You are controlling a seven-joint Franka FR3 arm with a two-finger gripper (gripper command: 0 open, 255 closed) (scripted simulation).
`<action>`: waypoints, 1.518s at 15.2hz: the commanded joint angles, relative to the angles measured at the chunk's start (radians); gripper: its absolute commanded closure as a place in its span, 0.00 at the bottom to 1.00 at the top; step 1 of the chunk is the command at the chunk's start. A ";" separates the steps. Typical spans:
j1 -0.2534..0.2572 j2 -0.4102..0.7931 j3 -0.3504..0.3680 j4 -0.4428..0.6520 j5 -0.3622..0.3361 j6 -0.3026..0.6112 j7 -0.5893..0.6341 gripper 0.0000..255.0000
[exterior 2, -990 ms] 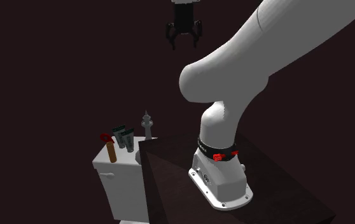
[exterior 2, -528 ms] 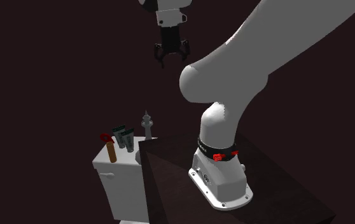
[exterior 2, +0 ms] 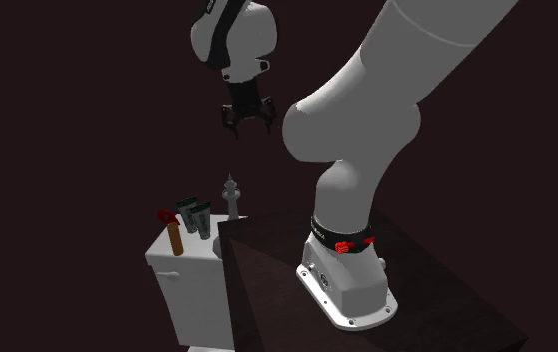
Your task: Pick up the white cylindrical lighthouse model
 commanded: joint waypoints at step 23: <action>-0.210 0.853 0.312 0.158 -0.838 0.374 0.989 0.00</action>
